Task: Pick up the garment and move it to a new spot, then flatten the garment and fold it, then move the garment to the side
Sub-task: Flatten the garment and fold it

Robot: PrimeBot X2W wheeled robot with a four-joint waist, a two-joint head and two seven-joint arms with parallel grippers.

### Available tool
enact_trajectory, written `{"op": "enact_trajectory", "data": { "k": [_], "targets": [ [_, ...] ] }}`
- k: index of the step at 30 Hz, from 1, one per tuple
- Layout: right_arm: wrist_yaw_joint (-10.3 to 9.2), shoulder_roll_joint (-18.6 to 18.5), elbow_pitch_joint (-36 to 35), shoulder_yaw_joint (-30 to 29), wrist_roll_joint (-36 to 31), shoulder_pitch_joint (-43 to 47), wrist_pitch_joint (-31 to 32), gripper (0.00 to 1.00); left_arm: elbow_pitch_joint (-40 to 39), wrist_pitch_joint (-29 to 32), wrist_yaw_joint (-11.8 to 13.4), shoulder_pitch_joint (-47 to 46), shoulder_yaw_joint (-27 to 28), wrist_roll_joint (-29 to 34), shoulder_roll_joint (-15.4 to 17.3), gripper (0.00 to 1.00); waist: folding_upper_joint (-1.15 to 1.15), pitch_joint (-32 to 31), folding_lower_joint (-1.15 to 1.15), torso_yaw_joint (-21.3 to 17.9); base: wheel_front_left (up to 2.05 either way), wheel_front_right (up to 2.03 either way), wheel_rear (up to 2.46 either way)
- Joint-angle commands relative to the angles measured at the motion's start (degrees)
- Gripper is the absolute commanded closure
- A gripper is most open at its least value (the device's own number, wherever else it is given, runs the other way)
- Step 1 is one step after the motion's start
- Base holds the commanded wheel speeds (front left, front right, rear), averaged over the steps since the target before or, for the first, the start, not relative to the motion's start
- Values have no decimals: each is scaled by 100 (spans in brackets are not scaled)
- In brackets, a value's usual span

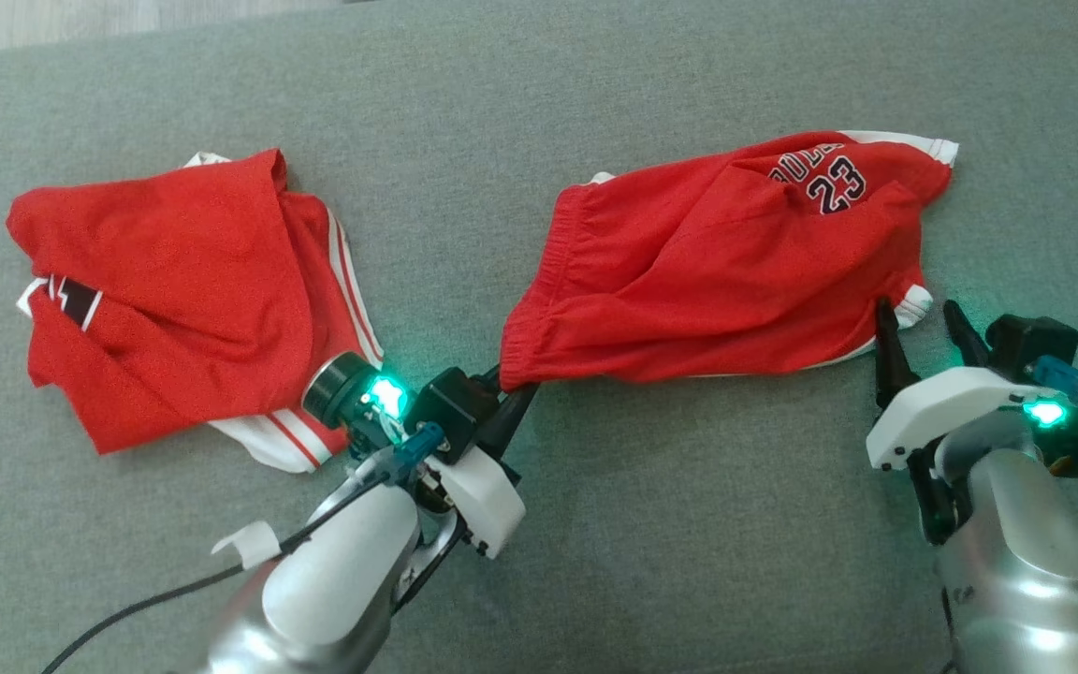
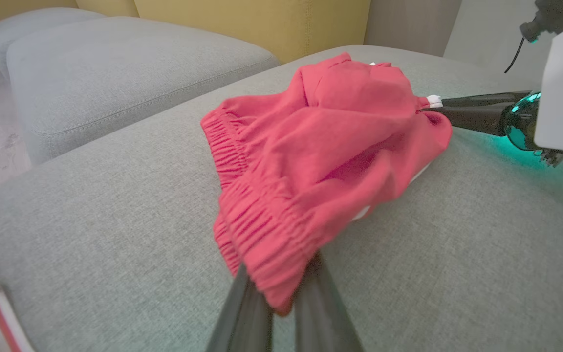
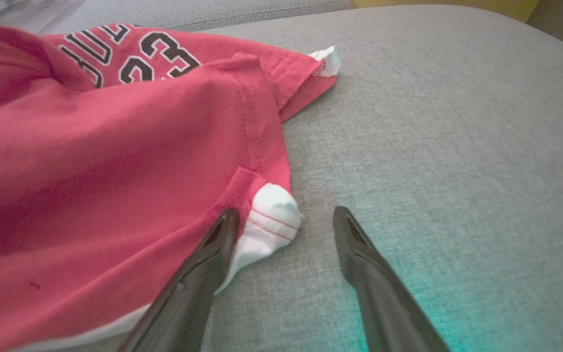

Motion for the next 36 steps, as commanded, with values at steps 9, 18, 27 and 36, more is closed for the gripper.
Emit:
{"op": "enact_trajectory", "data": {
  "k": [9, 18, 27, 36],
  "targets": [
    [-4, -26, 128, 32, 122, 120, -219, 100, -19, -130, 137, -86, 153, -143, 147, 100, 0, -333, 0, -186, 0, 0, 0],
    [-4, -26, -581, -49, 262, 610, -125, 100, 139, -158, 243, 101, 179, -285, 131, 100, 0, -710, 0, -337, 0, 0, 0],
    [-4, -26, -2290, 227, 573, 1134, 419, 100, 118, -101, 245, 92, 185, -403, 141, 100, 0, -1030, 0, -370, 0, 0, 0],
    [-4, -120, -4038, 623, 669, 707, 987, 100, -179, 285, -73, -1078, 413, -514, 334, 100, 0, -1328, 0, -323, 0, 0, 0]
  ]
}}
